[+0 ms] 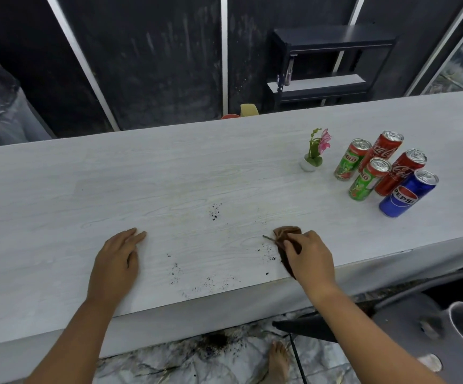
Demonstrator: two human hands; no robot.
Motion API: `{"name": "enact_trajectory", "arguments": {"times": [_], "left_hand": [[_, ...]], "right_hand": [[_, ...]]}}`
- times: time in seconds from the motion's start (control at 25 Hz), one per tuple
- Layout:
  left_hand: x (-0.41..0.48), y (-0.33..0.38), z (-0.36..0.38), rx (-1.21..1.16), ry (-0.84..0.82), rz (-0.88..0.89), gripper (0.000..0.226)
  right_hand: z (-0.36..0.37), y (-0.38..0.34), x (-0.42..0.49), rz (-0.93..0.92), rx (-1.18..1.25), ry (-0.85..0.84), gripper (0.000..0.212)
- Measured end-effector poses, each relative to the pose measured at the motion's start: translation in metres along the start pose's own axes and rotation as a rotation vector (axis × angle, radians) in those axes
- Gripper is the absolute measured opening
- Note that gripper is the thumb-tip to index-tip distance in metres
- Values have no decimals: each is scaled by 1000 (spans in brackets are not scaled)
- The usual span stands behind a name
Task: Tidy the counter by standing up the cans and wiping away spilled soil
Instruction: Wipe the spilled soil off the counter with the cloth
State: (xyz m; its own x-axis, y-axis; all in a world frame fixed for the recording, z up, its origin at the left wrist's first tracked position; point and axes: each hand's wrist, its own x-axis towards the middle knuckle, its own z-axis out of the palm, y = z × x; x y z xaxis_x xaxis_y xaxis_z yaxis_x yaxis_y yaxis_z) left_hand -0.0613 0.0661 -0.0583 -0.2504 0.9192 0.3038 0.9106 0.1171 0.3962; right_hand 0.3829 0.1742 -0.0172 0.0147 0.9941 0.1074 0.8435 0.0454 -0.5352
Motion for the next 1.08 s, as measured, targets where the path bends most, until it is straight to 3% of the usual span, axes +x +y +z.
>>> {"name": "enact_trajectory", "arguments": {"times": [0.16,0.28,0.44,0.64,0.96,1.08], "left_hand": [[4,2,0,1,18,-42,45],[4,4,-1,1,23,-36,44],[4,6,-3,16,17,-63,44],[3,6,-2,9,8,-69,42],[3,-1,3,0,8,-78,41],[3,-3,4,7,4,-77,41]], "right_hand": [[18,-35,-13,-25,136,-94,26],[4,-33,-2,40,257,-33,21],[-25,-5,28,93,170,38,23],[-8,-4,11,40,19,-30,26],[25,-63,-19,-35,173,-147,24],[4,-58,6,7,252,-61,21]]}}
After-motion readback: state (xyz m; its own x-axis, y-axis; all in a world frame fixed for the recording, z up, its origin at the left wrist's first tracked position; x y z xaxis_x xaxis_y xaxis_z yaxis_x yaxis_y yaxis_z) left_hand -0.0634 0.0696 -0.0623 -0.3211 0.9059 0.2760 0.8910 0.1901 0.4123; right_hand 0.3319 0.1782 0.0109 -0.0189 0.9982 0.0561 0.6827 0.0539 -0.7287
